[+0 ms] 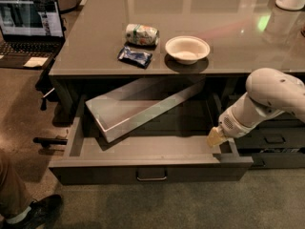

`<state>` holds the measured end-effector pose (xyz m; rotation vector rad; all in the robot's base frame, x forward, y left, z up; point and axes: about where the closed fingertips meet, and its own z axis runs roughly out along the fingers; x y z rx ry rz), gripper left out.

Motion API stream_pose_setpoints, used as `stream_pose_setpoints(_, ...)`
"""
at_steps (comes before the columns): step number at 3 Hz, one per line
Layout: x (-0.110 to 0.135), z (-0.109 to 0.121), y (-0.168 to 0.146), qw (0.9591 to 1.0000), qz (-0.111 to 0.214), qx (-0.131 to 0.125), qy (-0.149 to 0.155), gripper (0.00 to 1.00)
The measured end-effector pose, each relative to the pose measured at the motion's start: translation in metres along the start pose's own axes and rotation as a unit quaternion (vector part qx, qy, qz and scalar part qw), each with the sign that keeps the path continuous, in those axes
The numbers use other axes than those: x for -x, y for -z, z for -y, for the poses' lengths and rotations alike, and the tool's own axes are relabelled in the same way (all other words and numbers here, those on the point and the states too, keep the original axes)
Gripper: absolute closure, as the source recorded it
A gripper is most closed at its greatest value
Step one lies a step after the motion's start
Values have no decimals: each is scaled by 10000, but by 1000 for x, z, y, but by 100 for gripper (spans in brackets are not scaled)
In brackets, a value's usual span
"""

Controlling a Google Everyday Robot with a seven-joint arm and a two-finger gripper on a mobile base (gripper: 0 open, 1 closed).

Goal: Open top drawer

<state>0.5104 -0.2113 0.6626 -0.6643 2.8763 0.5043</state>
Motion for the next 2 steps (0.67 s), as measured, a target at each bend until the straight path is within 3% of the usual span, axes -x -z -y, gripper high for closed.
stream_pose_setpoints(2,26,-5,13,9981,577,-6,-214,100)
